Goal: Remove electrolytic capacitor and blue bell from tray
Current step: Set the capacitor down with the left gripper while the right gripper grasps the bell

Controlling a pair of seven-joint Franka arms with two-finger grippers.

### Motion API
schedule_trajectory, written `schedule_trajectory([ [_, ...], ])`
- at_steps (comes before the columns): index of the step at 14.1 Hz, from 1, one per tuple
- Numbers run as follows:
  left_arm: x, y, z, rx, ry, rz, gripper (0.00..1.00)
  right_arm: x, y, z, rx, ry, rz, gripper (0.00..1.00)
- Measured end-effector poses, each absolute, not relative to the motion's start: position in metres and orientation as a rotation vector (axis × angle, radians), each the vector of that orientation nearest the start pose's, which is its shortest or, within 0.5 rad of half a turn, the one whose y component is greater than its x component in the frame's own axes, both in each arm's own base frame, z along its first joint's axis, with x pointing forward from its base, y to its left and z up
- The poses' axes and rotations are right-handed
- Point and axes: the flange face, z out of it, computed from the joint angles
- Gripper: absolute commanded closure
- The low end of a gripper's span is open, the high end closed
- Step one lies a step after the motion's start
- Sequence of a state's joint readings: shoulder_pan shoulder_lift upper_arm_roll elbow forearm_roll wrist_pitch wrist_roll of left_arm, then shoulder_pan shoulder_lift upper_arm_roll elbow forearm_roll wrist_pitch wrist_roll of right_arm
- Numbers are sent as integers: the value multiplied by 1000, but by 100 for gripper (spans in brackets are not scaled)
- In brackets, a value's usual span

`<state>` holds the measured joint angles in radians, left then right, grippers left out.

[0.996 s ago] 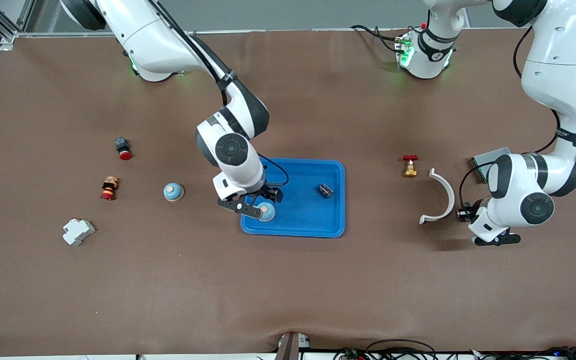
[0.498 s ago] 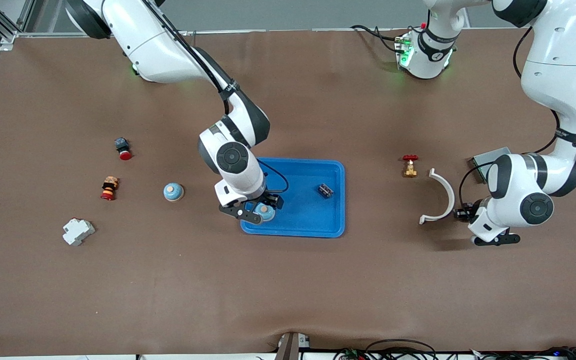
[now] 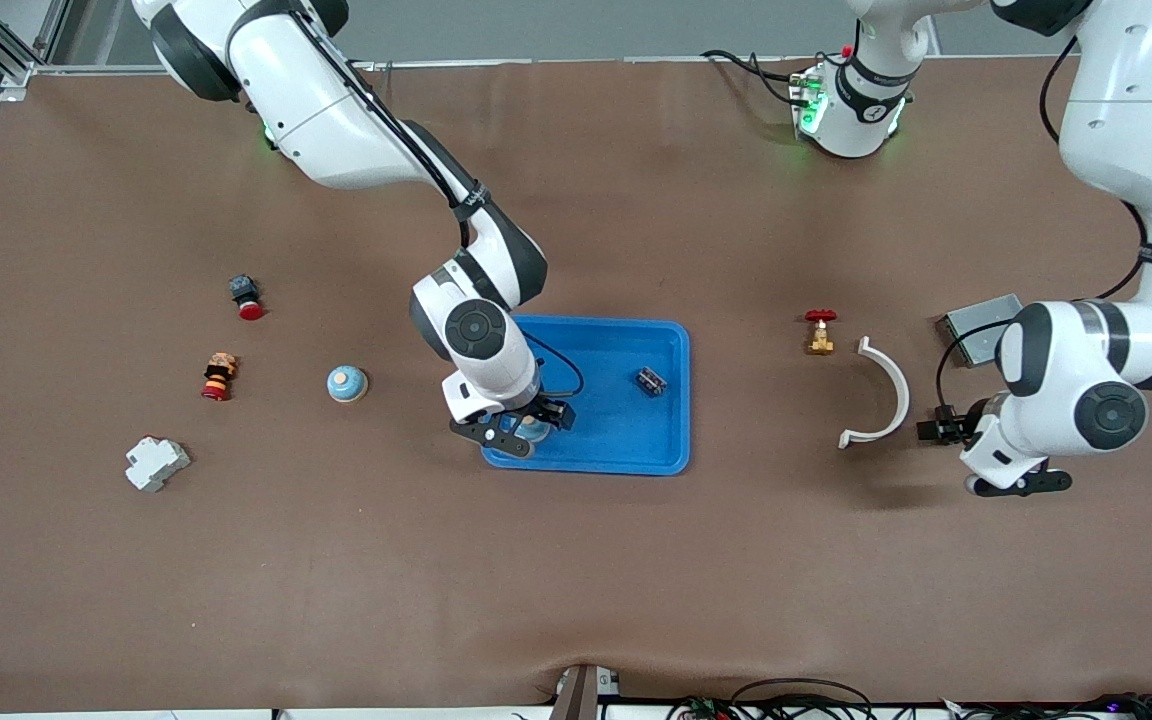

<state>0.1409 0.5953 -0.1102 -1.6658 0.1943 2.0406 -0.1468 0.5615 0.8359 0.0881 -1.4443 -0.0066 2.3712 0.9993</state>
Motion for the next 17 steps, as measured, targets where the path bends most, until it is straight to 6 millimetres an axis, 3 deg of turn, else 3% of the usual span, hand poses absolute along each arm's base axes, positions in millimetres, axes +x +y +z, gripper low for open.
schedule_trajectory([
  [5,658,18,301,-3029,-138,352,0,594,433,202,-2995,541,-69,0],
  [9,651,1,356,-3057,-264,340,0,595,432,203,-3023,501,-108,0],
  [13,638,-46,409,-3063,-459,297,0,595,433,204,-3037,477,-130,0],
  [17,628,-108,425,-3043,-627,274,0,595,433,204,-3054,448,-153,3],
])
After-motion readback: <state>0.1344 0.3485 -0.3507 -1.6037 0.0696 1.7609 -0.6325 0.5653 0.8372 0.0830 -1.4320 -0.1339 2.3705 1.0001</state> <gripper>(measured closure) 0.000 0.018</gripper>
